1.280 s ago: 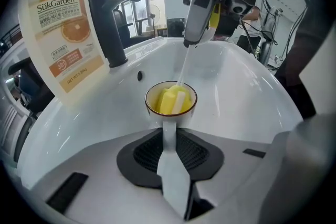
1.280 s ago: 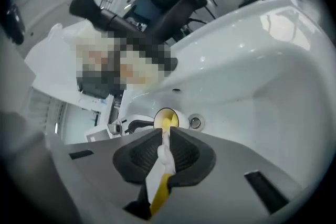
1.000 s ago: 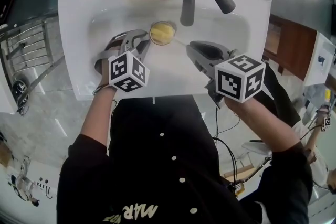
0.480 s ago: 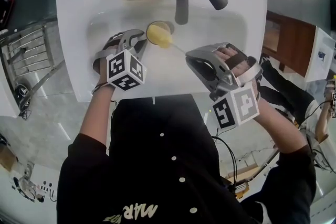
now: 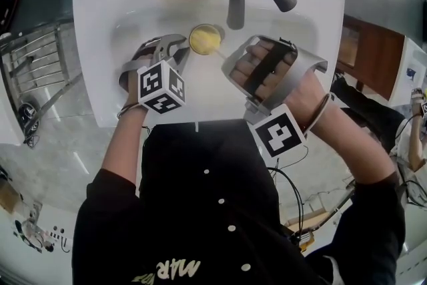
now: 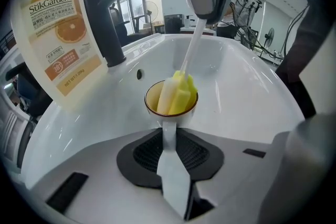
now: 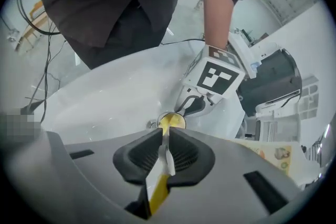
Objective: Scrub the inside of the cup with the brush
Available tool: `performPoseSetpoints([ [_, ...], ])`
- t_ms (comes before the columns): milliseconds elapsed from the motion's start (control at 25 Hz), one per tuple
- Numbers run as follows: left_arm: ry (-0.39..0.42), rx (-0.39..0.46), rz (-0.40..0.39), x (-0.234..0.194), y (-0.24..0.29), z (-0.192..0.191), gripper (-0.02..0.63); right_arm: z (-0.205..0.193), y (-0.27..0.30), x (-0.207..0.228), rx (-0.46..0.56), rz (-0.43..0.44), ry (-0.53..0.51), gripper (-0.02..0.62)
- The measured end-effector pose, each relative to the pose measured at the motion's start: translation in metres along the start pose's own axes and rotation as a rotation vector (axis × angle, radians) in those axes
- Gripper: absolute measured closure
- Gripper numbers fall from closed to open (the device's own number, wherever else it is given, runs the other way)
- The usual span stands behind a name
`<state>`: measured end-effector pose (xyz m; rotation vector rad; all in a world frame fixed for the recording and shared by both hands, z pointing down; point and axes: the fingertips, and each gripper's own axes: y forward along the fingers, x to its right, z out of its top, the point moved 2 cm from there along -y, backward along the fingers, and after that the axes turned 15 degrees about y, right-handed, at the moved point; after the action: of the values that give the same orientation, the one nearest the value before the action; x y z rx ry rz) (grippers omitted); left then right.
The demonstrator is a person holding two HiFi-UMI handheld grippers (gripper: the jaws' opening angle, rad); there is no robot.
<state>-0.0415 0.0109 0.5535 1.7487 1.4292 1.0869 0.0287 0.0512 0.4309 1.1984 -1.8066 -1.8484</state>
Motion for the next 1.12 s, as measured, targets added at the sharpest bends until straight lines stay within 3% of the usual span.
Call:
performPoseSetpoints([
  [240,0.001,-0.007,0.003,0.0,0.0,0.001,0.515,0.006,0.023,-0.009,-0.056,0.004,-0.086,0.543],
  [400,-0.002,-0.006,0.006,0.0,0.0,0.0,0.515,0.006,0.028,-0.005,-0.04,-0.006,0.045,0.543],
  [480,-0.001,-0.006,0.008,0.0,0.0,0.0,0.515,0.003,0.027,-0.001,0.001,0.011,0.245,0.541],
  [640,0.003,-0.007,0.009,0.0,0.0,0.001,0.515,-0.013,0.024,0.015,0.106,0.049,0.768,0.541],
  [800,0.005,-0.011,0.014,0.0,0.0,0.001,0.515,-0.029,0.025,0.02,0.168,0.08,1.186,0.54],
  [1000,0.009,-0.03,0.016,0.0,0.001,-0.003,0.517,-0.049,0.027,0.019,0.298,0.177,1.746,0.54],
  [1040,0.012,-0.033,0.016,0.0,0.0,-0.004,0.515,-0.053,0.027,0.019,0.318,0.194,1.828,0.54],
  [1120,0.014,-0.035,0.016,0.0,0.0,-0.004,0.515,-0.057,0.025,0.018,0.336,0.208,1.894,0.54],
])
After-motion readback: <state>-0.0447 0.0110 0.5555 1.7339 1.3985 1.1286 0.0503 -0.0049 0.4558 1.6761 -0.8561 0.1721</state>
